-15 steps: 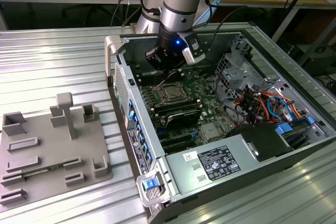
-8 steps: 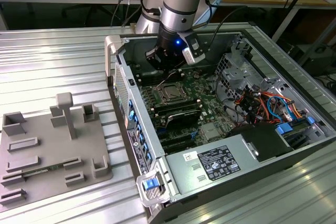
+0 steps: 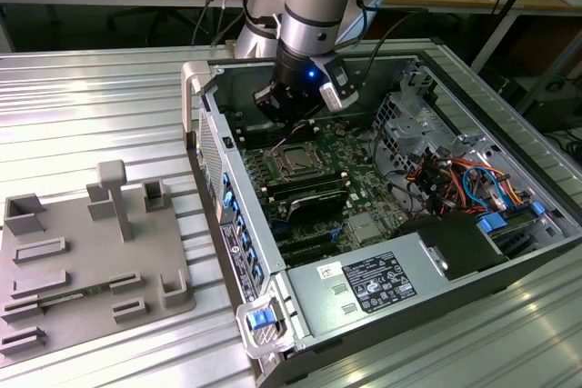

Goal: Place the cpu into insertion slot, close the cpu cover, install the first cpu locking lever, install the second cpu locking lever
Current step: 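Install the first cpu locking lever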

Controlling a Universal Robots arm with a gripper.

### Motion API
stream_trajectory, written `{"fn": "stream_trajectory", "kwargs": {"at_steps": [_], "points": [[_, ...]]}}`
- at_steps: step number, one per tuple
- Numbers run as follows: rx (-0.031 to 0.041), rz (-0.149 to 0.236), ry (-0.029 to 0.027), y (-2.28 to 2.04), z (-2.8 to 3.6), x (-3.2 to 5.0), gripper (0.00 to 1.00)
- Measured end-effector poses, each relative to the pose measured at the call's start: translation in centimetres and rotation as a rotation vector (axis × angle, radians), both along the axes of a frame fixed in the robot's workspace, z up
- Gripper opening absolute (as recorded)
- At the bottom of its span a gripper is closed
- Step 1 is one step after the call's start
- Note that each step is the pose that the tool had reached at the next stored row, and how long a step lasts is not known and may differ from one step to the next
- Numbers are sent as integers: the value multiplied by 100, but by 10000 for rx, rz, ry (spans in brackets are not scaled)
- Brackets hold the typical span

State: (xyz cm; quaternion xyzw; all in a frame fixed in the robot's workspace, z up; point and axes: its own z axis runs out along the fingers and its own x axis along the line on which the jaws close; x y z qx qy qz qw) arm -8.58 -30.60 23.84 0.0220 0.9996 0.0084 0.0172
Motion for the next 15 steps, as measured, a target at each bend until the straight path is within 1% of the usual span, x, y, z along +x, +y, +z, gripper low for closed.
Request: {"fn": "stream_trajectory", "kwargs": {"at_steps": [7, 15], "points": [[2, 44, -1, 17, -29, 85, 11], [0, 58, 1, 18, -30, 87, 11]]}}
